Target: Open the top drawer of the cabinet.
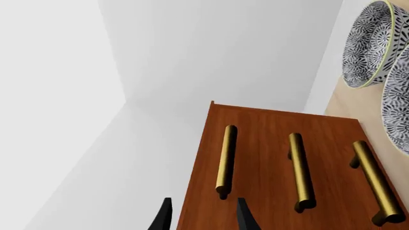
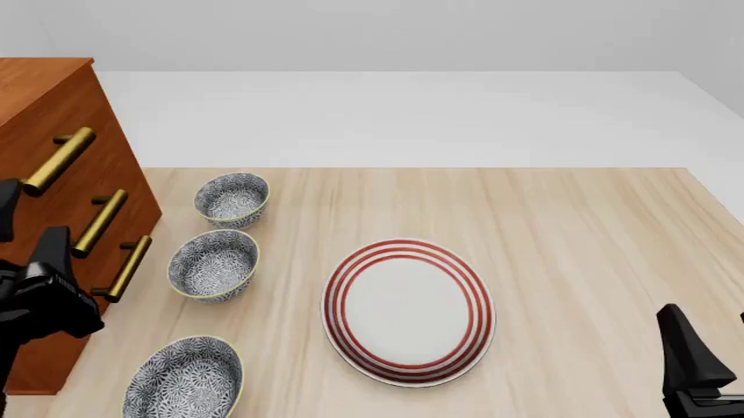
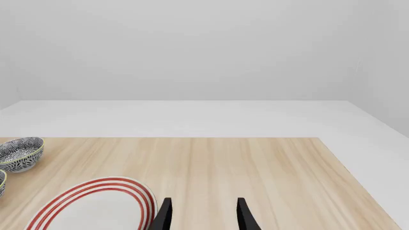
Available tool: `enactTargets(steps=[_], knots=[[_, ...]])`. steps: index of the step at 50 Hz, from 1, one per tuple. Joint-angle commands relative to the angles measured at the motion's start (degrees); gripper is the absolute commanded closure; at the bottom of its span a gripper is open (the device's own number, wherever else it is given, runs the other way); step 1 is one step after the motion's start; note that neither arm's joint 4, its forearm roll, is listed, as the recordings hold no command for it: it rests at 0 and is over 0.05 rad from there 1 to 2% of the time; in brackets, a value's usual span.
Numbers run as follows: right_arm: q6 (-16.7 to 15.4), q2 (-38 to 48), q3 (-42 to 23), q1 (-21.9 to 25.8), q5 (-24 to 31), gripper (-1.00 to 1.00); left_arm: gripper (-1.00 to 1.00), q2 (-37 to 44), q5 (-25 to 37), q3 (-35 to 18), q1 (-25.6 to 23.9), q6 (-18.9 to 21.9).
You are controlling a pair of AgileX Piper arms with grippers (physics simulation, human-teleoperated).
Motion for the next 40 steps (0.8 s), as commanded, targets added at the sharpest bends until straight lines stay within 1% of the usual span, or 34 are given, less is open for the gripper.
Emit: enactTargets(steps=[1, 23, 36, 39, 40], knots=[[-0.02, 0.0, 0.0, 0.0, 0.0, -1.0, -1.0, 0.92, 1.05, -1.73, 0.41, 0.52], [0.0, 0.0, 0.0, 0.0, 0.0, -1.0, -1.0, 8.0, -1.91, -3.65, 0.68, 0.39], [0.03, 0.0, 0.0, 0.0, 0.01, -1.0, -1.0, 10.83, -2.61, -4.89, 1.24, 0.72], [-0.01, 0.0, 0.0, -0.01, 0.0, -1.0, -1.0, 11.86, -2.54, -5.88, 1.4, 0.18], [0.0, 0.0, 0.0, 0.0, 0.0, -1.0, -1.0, 12.96, -3.57, -5.67, 1.42, 0.71]])
